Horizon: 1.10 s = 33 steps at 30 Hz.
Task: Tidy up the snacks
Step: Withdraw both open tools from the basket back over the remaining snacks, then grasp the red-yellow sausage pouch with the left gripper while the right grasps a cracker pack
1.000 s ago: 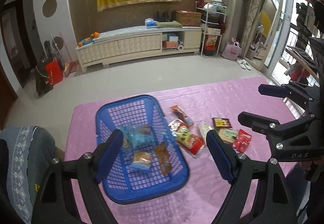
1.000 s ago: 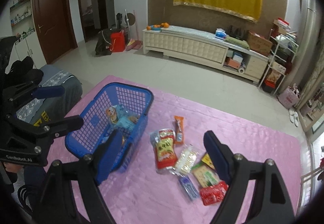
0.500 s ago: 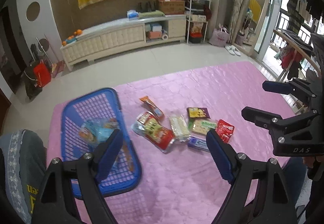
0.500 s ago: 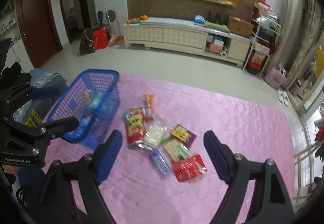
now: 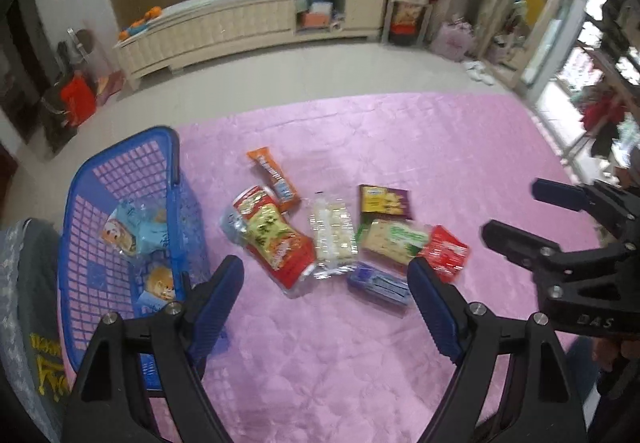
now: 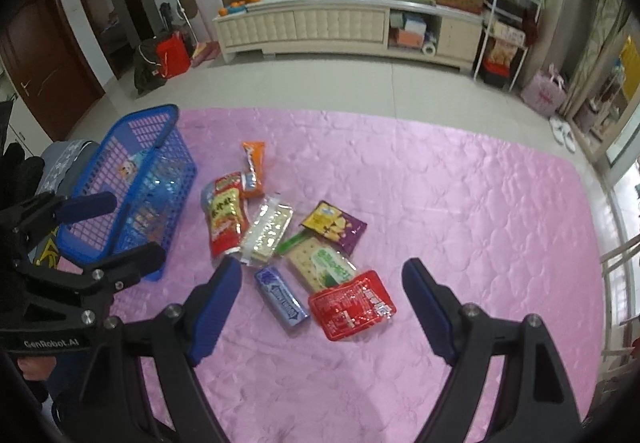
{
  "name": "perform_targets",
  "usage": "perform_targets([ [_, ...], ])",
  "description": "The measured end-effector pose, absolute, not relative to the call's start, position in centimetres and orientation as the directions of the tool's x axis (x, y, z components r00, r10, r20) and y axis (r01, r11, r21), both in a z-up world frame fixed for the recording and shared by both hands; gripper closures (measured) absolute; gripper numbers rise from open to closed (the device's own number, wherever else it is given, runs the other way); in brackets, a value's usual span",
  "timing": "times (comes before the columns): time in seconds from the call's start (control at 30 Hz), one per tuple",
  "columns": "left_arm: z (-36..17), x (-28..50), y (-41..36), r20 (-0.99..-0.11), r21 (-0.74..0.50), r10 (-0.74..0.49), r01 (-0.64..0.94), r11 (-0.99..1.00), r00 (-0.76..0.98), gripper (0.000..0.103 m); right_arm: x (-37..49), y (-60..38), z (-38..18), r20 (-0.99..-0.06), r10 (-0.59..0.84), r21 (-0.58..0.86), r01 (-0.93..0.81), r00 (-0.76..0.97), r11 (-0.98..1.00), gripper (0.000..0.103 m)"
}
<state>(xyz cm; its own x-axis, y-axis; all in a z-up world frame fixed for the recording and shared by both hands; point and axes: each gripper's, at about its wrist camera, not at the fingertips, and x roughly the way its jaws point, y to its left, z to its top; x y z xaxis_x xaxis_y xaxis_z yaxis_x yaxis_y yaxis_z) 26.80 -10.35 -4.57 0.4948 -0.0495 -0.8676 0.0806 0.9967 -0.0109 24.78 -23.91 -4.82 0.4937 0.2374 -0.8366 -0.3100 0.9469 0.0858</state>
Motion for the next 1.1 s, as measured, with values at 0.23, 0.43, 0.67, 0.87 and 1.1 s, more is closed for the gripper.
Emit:
perform_targets([
  [0.23, -8.2, 30.7, -10.0, -0.918, -0.067, -0.052, -0.025, 0.997, 0.394, 0.021, 29.3, -25.6, -8.4, -0.883, 0.224, 0.13, -0.244, 0.412, 0.961, 0.017],
  [0.43, -11.3, 33.7, -8.9, -0.948, -0.084, -0.044, -0.115, 0.99, 0.316, 0.021, 31.4, -25.1, -9.7, -0.894, 0.244, 0.161, -0.239, 0.376, 0.958, 0.017],
  [0.67, -14.0, 35.8, -7.4, -0.954, -0.12, -0.058, -0.198, 0.973, 0.295, 0.021, 33.6, -24.2, -12.8, -0.921, 0.242, 0.171, -0.243, 0.305, 0.955, 0.017],
  [0.87, -16.7, 37.0, -6.0, -0.967, -0.096, -0.025, -0.267, 0.959, 0.255, 0.021, 34.2, -24.1, -14.0, -0.904, 0.288, 0.212, -0.253, 0.318, 0.944, 0.017],
  [1.1, -19.7, 37.5, -4.7, -0.979, -0.046, 0.027, -0.349, 0.936, 0.201, 0.027, 34.7, -24.1, -15.2, -0.906, 0.295, 0.22, -0.258, 0.304, 0.941, 0.017],
])
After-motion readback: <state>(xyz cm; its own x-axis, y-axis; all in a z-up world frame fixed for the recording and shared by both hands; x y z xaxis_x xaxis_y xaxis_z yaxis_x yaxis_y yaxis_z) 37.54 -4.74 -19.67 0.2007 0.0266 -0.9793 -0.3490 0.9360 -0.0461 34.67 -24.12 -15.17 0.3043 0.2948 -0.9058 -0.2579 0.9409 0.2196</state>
